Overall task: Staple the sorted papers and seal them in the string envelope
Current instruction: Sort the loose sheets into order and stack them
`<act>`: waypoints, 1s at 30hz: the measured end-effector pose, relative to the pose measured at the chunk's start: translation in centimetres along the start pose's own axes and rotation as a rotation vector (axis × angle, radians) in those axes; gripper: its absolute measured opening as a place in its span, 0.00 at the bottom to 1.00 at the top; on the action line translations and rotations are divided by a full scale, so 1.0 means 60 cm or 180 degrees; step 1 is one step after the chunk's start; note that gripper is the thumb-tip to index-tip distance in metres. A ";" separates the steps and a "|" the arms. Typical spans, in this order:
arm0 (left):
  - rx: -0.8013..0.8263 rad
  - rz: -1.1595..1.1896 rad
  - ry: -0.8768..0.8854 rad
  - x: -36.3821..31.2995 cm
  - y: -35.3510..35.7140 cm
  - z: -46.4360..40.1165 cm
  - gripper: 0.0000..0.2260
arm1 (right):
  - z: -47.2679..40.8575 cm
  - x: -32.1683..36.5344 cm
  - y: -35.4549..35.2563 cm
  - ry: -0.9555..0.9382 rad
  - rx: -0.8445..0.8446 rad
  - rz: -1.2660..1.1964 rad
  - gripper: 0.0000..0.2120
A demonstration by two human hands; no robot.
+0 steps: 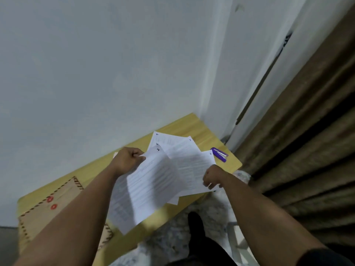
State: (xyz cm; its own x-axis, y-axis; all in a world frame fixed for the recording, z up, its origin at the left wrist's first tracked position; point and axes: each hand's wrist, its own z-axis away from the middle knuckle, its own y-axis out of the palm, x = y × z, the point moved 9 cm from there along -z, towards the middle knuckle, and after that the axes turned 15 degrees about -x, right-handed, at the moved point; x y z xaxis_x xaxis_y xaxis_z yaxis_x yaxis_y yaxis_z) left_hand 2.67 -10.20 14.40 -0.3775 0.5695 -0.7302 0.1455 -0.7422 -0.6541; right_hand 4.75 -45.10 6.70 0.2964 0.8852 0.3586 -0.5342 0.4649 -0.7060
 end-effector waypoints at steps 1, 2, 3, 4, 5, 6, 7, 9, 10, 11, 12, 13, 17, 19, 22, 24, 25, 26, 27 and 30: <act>0.0032 0.0047 -0.0086 0.002 0.015 -0.014 0.07 | -0.025 -0.018 -0.014 0.0042 -0.0105 0.0033 0.04; 0.0050 0.0082 -0.0164 0.003 0.029 -0.028 0.08 | -0.052 -0.031 -0.025 0.0057 -0.0199 0.0032 0.04; 0.0057 0.0106 -0.0232 0.004 0.043 -0.040 0.09 | -0.078 -0.043 -0.034 0.0073 -0.0296 0.0018 0.04; 0.0066 0.0105 -0.0292 0.005 0.057 -0.050 0.10 | -0.105 -0.053 -0.042 0.0097 -0.0408 -0.0028 0.06; 0.0091 0.0087 -0.0350 0.006 0.071 -0.057 0.10 | -0.129 -0.061 -0.048 0.0147 -0.0524 -0.0111 0.10; 0.0124 0.0079 -0.0397 0.007 0.085 -0.066 0.12 | -0.151 -0.068 -0.053 0.0231 -0.0624 -0.0205 0.15; 0.0149 0.0079 -0.0463 0.010 0.102 -0.076 0.13 | -0.174 -0.073 -0.055 0.0313 -0.0684 -0.0269 0.17; 0.0169 0.0053 -0.0563 0.011 0.117 -0.078 0.11 | -0.196 -0.077 -0.051 0.0409 -0.0807 -0.0354 0.23; 0.0157 0.0046 -0.0606 0.012 0.125 -0.084 0.08 | -0.210 -0.077 -0.047 0.0438 -0.0835 -0.0344 0.28; 0.0116 0.0042 -0.0638 0.014 0.131 -0.091 0.07 | -0.221 -0.078 -0.043 0.0469 -0.0838 -0.0291 0.32; 0.0083 0.0040 -0.0664 0.014 0.136 -0.095 0.06 | -0.227 -0.081 -0.037 0.0495 -0.0827 -0.0205 0.36; 0.0070 0.0040 -0.0694 0.014 0.141 -0.096 0.06 | -0.232 -0.086 -0.030 0.0517 -0.0823 -0.0094 0.39; 0.0090 0.0155 -0.0799 0.007 0.150 -0.103 0.11 | -0.242 -0.100 -0.014 0.0627 -0.0843 0.0096 0.42; 0.0054 0.0161 -0.0828 0.006 0.150 -0.105 0.12 | -0.246 -0.103 -0.008 0.0647 -0.0755 0.0037 0.41; -0.0042 0.0156 -0.0857 0.007 0.145 -0.108 0.10 | -0.252 -0.106 -0.009 0.0620 -0.0611 0.0082 0.32; -0.0087 0.0177 -0.0879 0.006 0.141 -0.108 0.10 | -0.257 -0.108 -0.011 0.0559 -0.0563 0.0124 0.26; -0.0098 0.0177 -0.0892 0.005 0.140 -0.107 0.10 | -0.259 -0.108 -0.012 0.0509 -0.0552 0.0175 0.24; -0.0109 0.0169 -0.0895 0.005 0.138 -0.105 0.11 | -0.259 -0.108 -0.014 0.0461 -0.0547 0.0238 0.22; -0.0119 0.0168 -0.0888 0.004 0.137 -0.103 0.11 | -0.260 -0.107 -0.015 0.0419 -0.0553 0.0290 0.20; -0.0166 0.0181 -0.0879 0.005 0.131 -0.094 0.10 | -0.261 -0.105 -0.016 0.0358 -0.0625 0.0222 0.17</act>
State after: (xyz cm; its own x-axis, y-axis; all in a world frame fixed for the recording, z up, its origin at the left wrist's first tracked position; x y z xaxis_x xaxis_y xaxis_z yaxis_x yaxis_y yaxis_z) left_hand 8.86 -13.88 7.90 -0.6012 0.4044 -0.6892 0.2176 -0.7471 -0.6281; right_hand 15.78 -51.42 -4.44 0.3563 0.9024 0.2422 -0.3957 0.3806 -0.8358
